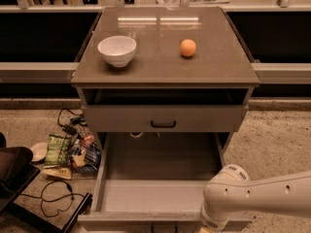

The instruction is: Open middle drawer

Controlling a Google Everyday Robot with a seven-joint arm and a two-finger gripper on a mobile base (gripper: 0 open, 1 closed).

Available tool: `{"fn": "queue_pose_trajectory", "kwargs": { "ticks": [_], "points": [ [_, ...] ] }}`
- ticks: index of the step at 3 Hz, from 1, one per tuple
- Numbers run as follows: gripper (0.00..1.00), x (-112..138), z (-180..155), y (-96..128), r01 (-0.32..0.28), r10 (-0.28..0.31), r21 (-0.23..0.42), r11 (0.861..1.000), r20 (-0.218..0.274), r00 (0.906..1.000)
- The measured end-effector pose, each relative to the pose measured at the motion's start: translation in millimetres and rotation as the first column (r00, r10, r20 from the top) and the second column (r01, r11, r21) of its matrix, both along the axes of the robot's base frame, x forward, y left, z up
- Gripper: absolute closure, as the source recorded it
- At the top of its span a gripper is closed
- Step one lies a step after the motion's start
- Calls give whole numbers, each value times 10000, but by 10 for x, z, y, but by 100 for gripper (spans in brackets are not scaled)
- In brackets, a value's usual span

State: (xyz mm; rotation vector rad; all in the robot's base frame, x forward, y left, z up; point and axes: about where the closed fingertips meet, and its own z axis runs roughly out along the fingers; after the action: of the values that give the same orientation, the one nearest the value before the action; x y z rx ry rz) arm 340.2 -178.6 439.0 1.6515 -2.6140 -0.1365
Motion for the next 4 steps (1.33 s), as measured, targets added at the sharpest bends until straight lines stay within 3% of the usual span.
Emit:
{"fn": "queue_pose_trajectory", "kwargs": {
  "ticks": [1,2,3,4],
  "points": [
    [0,-2,8,-1,-8,8,26,10000,4,10000],
    [0,-51,157,-19,-166,161,535,9984,94,9998],
    [0,-356,1028,34,-405,354,1184,9921,448,9984],
    [0,-429,2051,36,-355,156,1443,9889,1366,9905]
  ]
}}
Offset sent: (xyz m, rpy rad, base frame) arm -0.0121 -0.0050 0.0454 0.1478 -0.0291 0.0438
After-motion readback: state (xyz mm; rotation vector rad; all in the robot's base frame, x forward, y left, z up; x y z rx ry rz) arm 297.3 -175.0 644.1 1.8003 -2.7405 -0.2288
